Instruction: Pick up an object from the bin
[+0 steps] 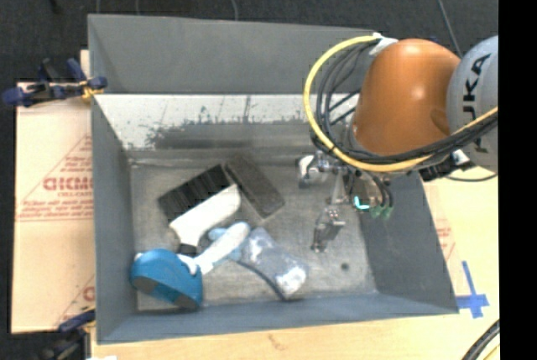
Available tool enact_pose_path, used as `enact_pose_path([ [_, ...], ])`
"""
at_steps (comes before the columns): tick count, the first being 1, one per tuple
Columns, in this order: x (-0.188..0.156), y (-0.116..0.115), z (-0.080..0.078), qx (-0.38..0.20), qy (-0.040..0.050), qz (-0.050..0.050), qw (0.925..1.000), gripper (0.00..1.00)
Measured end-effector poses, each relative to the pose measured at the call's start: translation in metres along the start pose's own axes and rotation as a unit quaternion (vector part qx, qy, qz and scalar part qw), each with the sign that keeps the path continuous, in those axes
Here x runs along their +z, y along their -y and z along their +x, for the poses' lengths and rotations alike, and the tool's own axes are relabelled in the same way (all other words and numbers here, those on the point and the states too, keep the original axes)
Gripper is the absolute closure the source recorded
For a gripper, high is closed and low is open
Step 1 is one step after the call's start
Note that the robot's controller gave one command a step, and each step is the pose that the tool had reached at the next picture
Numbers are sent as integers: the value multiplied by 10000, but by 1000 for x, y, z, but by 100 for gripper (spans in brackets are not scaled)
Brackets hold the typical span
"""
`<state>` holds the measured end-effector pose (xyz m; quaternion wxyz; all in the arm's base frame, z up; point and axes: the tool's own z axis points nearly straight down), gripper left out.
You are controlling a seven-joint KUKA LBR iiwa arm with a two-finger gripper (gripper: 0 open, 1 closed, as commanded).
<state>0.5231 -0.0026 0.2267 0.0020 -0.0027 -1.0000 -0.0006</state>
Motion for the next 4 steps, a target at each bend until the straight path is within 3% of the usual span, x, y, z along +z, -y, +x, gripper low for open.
enact_pose_path([
  [1, -4, 0, -2, 1, 40, 0, 10000, 0],
  [2, 70, -34, 2, -309, 63, 13, 9995, 0],
  [3, 79, -80, 4, -1177, -7, 14, 9931, 0],
  [4, 82, -125, -5, -1537, 47, 9, 9881, 0],
])
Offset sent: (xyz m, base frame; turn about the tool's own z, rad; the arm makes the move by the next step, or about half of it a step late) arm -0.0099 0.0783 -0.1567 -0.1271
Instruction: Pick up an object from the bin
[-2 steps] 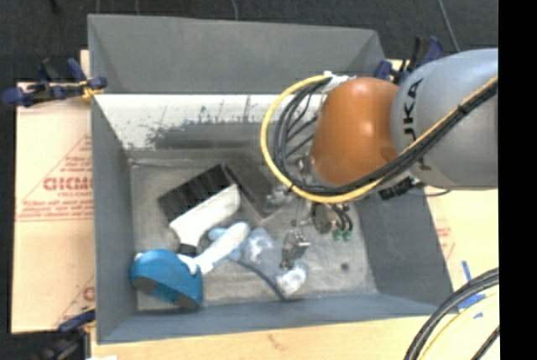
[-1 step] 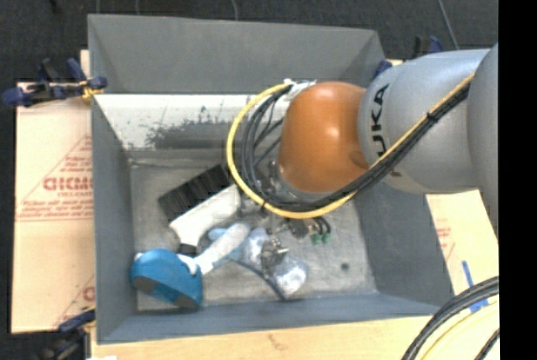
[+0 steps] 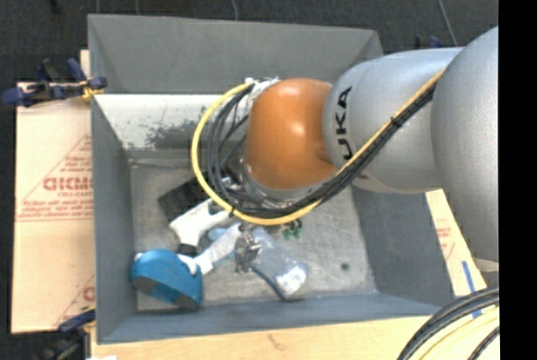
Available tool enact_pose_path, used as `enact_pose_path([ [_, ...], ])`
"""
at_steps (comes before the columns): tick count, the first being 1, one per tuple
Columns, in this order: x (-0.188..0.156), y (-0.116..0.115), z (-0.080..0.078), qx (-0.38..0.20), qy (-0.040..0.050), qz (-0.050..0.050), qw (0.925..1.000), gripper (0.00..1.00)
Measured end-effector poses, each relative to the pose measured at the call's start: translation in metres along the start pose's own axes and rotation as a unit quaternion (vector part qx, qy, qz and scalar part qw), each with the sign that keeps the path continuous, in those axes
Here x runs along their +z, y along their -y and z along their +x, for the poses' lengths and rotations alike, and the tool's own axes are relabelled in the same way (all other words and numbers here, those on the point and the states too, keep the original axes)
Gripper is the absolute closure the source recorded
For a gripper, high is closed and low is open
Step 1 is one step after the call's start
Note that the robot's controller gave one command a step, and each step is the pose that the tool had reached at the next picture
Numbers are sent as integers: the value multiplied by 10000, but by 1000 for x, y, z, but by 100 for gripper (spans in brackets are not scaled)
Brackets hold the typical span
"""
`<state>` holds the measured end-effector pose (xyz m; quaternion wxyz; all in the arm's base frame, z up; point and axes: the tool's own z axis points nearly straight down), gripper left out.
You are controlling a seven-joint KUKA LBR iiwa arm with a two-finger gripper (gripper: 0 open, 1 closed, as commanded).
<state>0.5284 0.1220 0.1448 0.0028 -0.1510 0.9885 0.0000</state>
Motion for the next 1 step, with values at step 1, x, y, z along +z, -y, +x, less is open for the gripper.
enact_pose_path([
  [1, 53, 8, -13, -1605, 4, 2, 9870, 0],
])
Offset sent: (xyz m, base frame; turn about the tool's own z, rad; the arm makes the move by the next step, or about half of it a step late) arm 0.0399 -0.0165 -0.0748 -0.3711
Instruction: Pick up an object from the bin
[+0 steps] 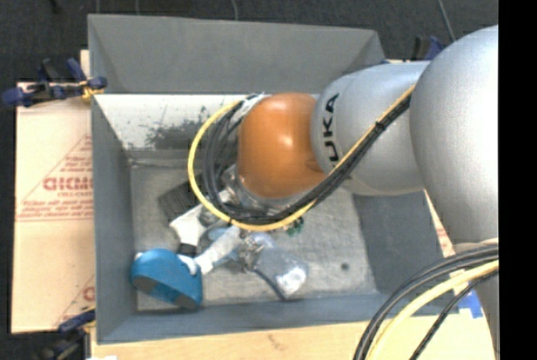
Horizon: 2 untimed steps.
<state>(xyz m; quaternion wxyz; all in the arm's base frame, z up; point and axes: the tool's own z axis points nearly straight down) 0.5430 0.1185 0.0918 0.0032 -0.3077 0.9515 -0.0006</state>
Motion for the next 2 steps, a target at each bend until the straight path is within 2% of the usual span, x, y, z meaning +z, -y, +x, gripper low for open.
enact_pose_path([
  [1, -1, -1, 0, -88, 5, -17, 10000, 100],
  [2, -1, -1, 0, -87, 5, -17, 10000, 100],
])
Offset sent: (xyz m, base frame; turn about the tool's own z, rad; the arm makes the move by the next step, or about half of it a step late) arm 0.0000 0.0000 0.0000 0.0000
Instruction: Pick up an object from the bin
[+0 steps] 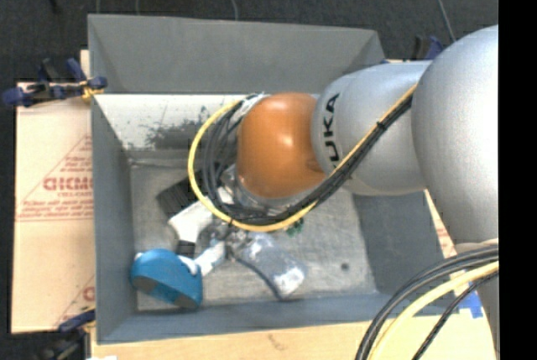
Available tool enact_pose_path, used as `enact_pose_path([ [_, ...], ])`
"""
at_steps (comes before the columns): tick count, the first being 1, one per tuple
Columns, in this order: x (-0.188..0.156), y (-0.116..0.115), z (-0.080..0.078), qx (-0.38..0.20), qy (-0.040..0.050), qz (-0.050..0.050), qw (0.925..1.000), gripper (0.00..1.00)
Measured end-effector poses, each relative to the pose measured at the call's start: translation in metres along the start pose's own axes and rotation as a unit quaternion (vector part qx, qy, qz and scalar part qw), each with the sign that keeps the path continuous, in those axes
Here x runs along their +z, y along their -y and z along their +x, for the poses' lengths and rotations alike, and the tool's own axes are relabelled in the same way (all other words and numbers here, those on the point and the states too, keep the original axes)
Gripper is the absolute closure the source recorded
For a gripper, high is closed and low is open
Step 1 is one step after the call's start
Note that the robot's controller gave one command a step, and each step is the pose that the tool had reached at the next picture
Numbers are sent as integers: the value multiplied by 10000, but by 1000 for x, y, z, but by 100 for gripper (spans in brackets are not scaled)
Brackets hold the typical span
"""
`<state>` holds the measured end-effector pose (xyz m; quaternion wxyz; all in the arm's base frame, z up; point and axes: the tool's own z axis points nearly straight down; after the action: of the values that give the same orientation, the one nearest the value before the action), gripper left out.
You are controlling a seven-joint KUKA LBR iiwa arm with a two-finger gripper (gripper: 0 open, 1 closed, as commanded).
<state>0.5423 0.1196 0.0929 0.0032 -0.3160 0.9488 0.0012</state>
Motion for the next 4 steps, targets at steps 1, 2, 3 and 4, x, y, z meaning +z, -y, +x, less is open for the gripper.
enact_pose_path([
  [1, -2, 0, 1, 0, -7, -3, 10000, 100],
  [2, -14, 0, 1, 6, -29, -1, 10000, 100],
  [3, -23, 1, 1, 11, -19, 9, 10000, 100],
  [4, -30, 1, 0, 15, -13, 13, 10000, 100],
])
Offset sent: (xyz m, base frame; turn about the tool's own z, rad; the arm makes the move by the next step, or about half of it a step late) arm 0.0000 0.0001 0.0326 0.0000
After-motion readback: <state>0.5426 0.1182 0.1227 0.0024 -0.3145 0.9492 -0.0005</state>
